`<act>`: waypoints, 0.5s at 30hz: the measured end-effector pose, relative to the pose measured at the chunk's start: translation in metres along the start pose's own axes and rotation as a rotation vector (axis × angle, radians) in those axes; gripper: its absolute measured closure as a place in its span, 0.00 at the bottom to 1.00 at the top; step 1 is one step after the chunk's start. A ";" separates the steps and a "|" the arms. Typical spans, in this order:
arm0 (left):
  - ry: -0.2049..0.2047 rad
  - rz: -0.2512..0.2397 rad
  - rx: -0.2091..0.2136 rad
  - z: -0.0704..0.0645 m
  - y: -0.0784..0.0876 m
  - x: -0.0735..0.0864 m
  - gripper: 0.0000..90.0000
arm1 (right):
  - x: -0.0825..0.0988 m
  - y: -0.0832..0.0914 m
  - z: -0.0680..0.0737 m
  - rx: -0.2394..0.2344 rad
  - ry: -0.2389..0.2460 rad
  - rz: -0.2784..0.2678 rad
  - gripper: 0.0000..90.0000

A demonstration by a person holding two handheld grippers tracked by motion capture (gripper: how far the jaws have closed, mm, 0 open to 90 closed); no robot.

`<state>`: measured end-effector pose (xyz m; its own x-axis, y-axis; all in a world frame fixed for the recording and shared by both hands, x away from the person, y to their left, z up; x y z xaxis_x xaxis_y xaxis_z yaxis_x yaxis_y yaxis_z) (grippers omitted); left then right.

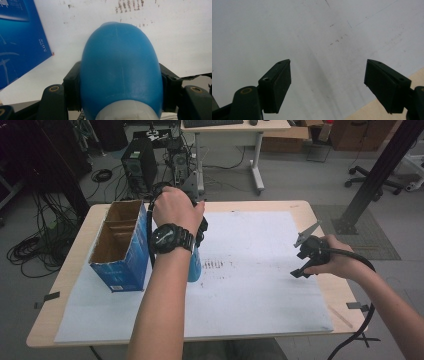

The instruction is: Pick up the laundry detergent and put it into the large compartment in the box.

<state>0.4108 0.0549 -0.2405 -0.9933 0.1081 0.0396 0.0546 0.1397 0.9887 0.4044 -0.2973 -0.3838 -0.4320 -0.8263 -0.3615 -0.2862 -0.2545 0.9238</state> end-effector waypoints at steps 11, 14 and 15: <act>0.011 -0.012 0.016 -0.001 0.019 -0.002 0.41 | 0.000 0.001 -0.002 0.004 -0.005 0.000 0.24; 0.010 -0.009 0.016 0.000 0.021 -0.002 0.41 | 0.000 0.001 -0.003 0.004 -0.006 0.001 0.24; 0.013 -0.009 0.013 0.001 0.021 -0.003 0.41 | 0.001 0.001 -0.003 0.004 -0.008 0.003 0.24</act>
<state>0.4146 0.0585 -0.2196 -0.9950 0.0939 0.0332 0.0474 0.1530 0.9871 0.4061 -0.2996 -0.3826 -0.4394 -0.8230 -0.3601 -0.2881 -0.2506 0.9242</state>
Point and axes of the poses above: each handheld gripper's, and its own axes: y roughly backward along the jaws, x roughly out of its underside, z roughly to its left, the point moved 4 cm from there along -y, roughly forward along the jaws, and after that the axes turned 5 degrees about x, right-handed, at the moved point
